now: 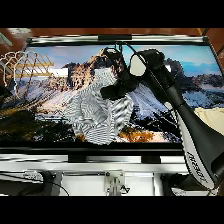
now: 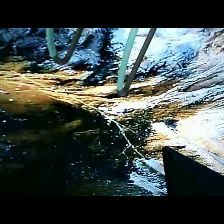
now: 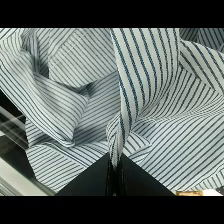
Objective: Fold the shirts.
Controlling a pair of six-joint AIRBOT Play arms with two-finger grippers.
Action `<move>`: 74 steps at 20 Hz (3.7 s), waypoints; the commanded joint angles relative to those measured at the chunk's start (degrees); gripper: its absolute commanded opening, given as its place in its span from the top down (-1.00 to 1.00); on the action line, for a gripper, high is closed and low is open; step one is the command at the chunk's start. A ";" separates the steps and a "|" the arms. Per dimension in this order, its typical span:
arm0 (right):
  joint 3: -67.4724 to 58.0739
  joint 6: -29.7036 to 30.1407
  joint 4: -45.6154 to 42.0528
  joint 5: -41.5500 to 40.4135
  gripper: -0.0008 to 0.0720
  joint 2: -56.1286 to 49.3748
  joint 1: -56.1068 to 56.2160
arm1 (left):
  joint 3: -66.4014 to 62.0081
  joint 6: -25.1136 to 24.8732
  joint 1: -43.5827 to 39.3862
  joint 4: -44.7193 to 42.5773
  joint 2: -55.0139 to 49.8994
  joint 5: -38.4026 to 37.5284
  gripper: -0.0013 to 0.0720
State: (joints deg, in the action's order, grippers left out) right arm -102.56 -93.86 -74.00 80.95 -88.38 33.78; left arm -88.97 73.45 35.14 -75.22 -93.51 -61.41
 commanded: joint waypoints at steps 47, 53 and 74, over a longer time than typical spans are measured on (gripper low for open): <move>0.02 -4.22 -2.21 -0.46 0.77 0.02 -0.04 | -28.59 -13.62 -4.79 8.59 -16.22 -3.48 0.82; -6.45 -4.48 -15.28 4.17 0.77 2.67 -1.11 | -28.57 -11.65 -10.67 25.64 -5.09 -9.53 0.82; -14.21 0.22 -24.02 6.82 0.77 6.05 -13.00 | 30.12 -8.04 -58.55 -2.62 52.43 -29.49 0.83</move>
State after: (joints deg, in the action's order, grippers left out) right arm -116.71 -94.26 -96.84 89.54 -82.35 20.80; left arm -67.68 63.66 -16.27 -73.43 -47.35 -91.35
